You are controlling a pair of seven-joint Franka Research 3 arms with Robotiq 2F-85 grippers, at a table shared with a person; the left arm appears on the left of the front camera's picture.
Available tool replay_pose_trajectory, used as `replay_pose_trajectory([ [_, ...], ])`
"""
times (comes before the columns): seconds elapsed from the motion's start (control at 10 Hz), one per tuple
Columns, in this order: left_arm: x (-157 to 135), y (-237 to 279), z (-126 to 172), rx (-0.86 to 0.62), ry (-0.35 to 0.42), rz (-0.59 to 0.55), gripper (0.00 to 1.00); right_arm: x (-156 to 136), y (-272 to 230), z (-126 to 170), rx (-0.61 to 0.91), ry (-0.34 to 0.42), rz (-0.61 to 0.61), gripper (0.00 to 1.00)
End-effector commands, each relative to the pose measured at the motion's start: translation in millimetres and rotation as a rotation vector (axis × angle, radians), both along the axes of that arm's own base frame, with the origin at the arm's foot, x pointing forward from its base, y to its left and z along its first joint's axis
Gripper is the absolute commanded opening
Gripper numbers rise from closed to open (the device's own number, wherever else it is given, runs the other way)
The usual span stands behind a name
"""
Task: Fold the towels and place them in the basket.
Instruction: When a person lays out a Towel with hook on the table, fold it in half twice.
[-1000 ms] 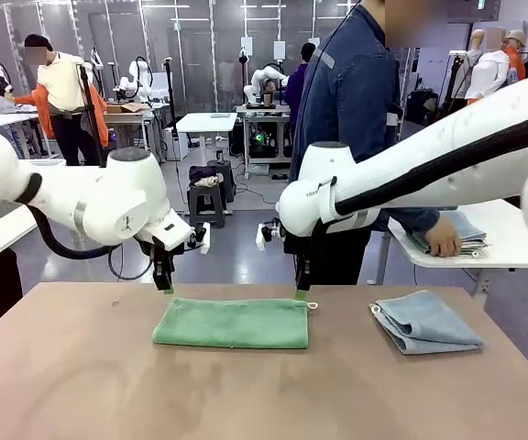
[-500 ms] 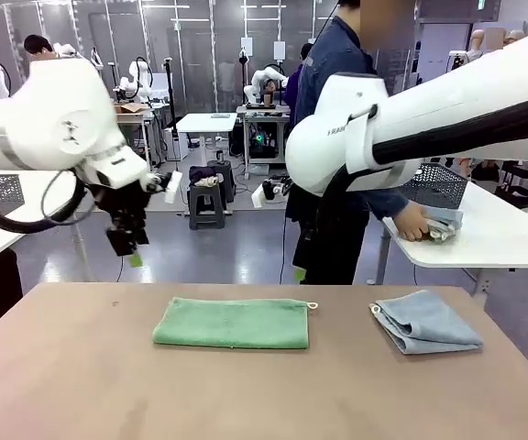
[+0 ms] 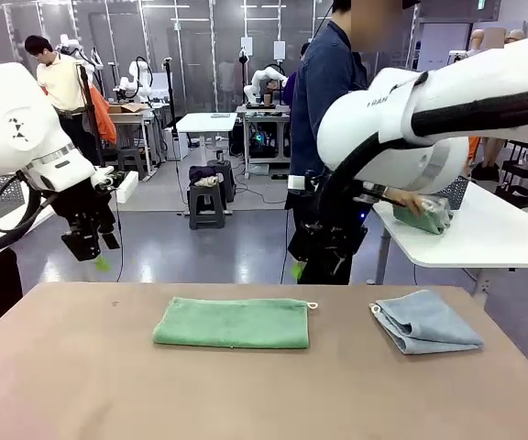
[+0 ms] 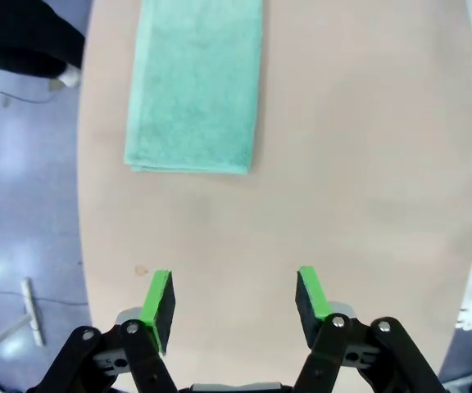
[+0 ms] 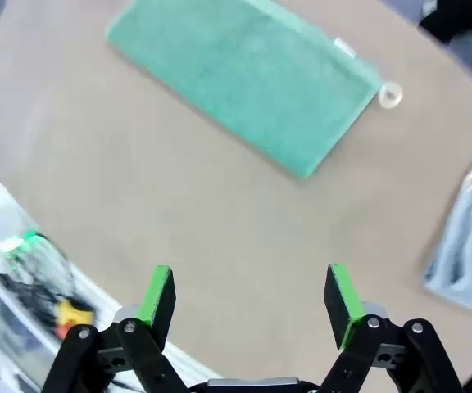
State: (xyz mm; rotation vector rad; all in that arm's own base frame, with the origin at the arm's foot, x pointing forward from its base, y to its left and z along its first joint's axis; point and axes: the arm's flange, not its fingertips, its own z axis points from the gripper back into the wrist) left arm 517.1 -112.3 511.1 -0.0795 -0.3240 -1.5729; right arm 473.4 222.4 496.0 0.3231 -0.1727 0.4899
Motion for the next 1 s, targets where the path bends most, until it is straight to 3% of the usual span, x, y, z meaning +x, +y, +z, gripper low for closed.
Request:
replay_pose_trajectory([
  [0.0, -8.2, 4.0, -7.0, -0.052, -0.025, -0.031, 0.75, -1.7, -17.8, -12.5, 0.184, 0.051, -0.208, 0.91],
  [0.2, -9.0, 13.4, -10.8, -0.088, -0.024, -0.049, 0.75, 0.2, -35.0, -25.8, 0.325, 0.002, -0.285, 0.91],
  [0.4, -4.7, 34.3, -15.0, -0.255, 0.004, -0.125, 0.75, -3.3, -51.5, -46.6, 0.454, 0.021, -0.348, 0.91],
  [0.5, -1.3, 48.3, -17.4, -0.343, 0.002, -0.103, 0.75, -5.4, -56.0, -50.3, 0.484, 0.017, -0.292, 0.91],
  [0.6, -1.8, 61.4, -18.7, -0.429, -0.012, -0.081, 0.75, 9.9, -48.7, -32.4, 0.389, 0.059, -0.366, 0.91],
  [0.9, -1.4, 91.2, -29.0, -0.59, -0.041, -0.02, 0.75, 9.9, -48.7, -32.4, 0.389, 0.059, -0.366, 0.91],
])
